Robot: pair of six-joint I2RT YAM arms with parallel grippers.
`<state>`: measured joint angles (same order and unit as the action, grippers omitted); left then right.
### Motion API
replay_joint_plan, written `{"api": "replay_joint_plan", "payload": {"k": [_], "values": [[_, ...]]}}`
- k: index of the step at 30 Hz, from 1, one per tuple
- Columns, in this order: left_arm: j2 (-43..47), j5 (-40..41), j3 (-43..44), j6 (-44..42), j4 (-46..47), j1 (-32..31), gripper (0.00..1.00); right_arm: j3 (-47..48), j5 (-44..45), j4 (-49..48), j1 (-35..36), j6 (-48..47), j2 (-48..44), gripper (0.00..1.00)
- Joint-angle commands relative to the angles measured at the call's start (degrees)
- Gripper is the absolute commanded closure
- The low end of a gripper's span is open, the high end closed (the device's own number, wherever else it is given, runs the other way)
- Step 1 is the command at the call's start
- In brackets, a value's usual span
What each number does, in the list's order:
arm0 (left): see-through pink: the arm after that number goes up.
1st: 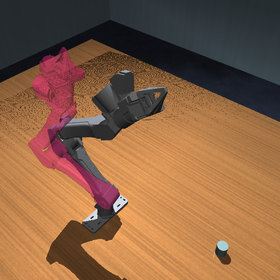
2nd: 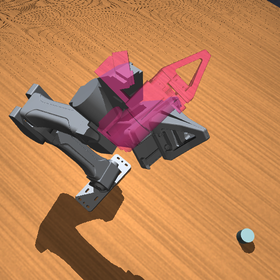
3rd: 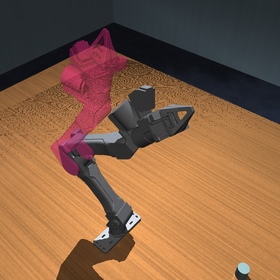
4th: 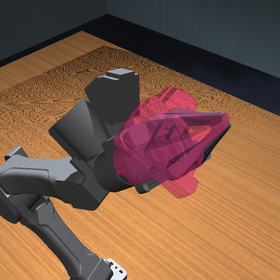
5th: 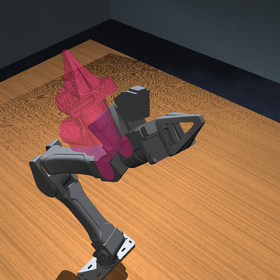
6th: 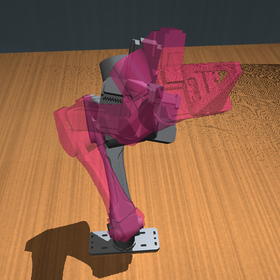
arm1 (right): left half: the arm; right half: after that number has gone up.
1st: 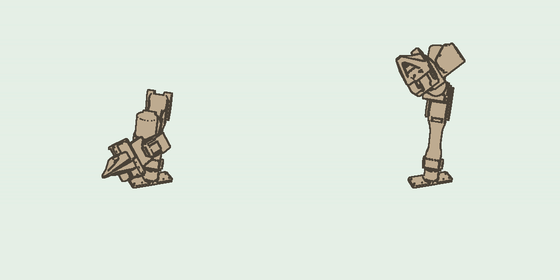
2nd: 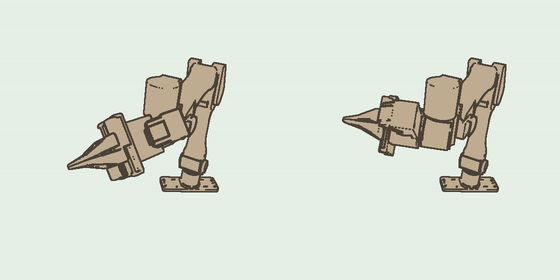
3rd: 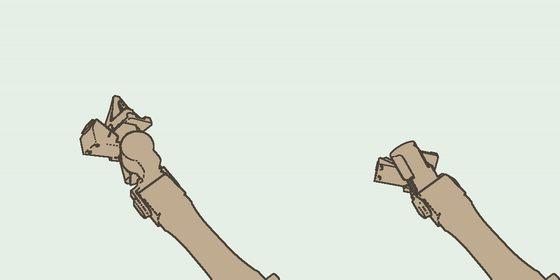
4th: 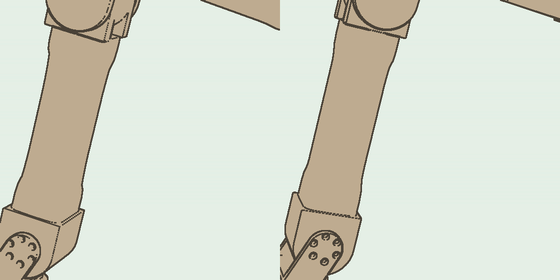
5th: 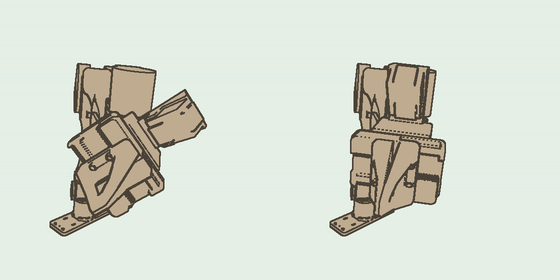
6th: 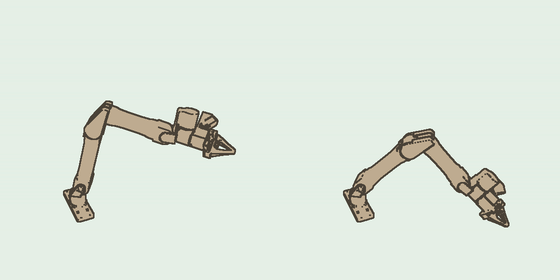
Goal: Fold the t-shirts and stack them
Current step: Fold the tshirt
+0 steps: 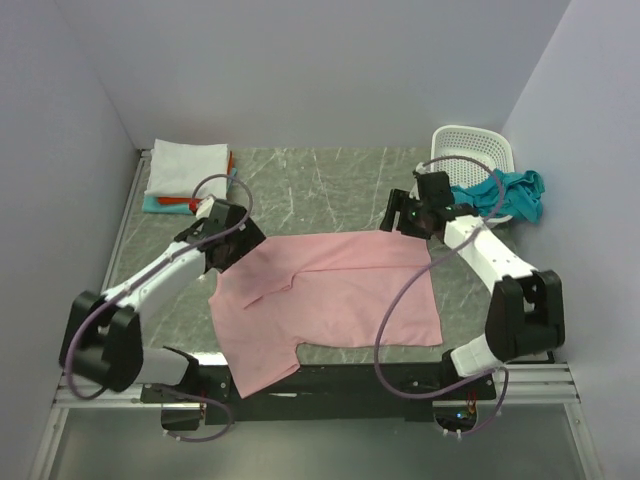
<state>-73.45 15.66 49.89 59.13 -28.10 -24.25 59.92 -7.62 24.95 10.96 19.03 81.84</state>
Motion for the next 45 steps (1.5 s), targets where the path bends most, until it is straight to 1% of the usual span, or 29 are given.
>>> {"api": "replay_joint_plan", "payload": {"k": [1, 3, 4, 7, 10, 16, 20, 26, 30, 34, 38, 41, 44, 45], "values": [[-7.5, -7.6, 2.0, -5.2, 9.6, 4.9, 0.01, 3.9, -2.0, -2.5, 0.1, 1.5, 5.3, 0.2], [-10.9, -10.0, 3.4, -6.2, 12.3, 6.3, 0.01, 5.5, -2.8, -2.5, 0.1, 1.5, 9.9, 0.2], [-14.2, -9.9, 4.1, -6.5, 12.4, 6.5, 0.01, 6.0, -2.7, -2.5, 0.2, 1.7, 11.2, 0.2], [-19.6, -10.6, 7.0, -6.8, 12.5, 7.0, 0.01, 7.9, 0.0, -1.5, -0.3, 2.1, 16.3, 0.2], [-23.0, -11.9, 7.9, -6.7, 14.4, 8.3, 0.01, 9.4, -1.4, -0.8, -2.3, 2.5, 21.4, 0.2], [-29.5, -11.9, 12.0, -7.2, 13.5, 10.6, 0.0, 13.3, -1.1, 1.0, -3.7, 2.1, 26.9, 0.2], [-33.6, -12.7, 15.8, -7.5, 12.5, 11.6, 0.0, 15.6, -2.4, -0.6, -4.7, 4.8, 30.4, 0.2], [-40.7, -13.5, 23.6, -8.7, 11.2, 14.0, 0.01, 25.5, -0.9, 2.8, -5.2, 4.6, 37.0, 0.2], [-44.7, -12.9, 30.8, -9.9, 9.8, 14.1, 0.01, 32.5, -0.3, 4.3, -5.4, 4.8, 40.4, 0.2], [-48.8, -11.1, 36.9, -10.5, 6.0, 14.1, 0.01, 38.2, 0.5, 5.5, -5.6, 5.1, 43.6, 0.2], [-48.2, -10.6, 38.1, -10.6, 6.1, 14.1, 0.0, 43.3, 2.2, 7.1, -5.7, 4.3, 45.0, 0.2], [-46.3, -9.9, 38.4, -11.1, 5.0, 14.1, 0.01, 47.1, 2.7, 9.9, -5.7, 3.0, 44.2, 0.2], [-42.3, -10.6, 37.0, -11.7, 4.9, 14.0, 0.01, 45.9, 2.3, 9.6, -5.2, 1.5, 39.8, 0.2], [-39.7, -10.4, 36.4, -11.6, 4.6, 13.8, 0.01, 43.9, 3.3, 9.2, -4.9, 1.2, 38.3, 0.19]]}}
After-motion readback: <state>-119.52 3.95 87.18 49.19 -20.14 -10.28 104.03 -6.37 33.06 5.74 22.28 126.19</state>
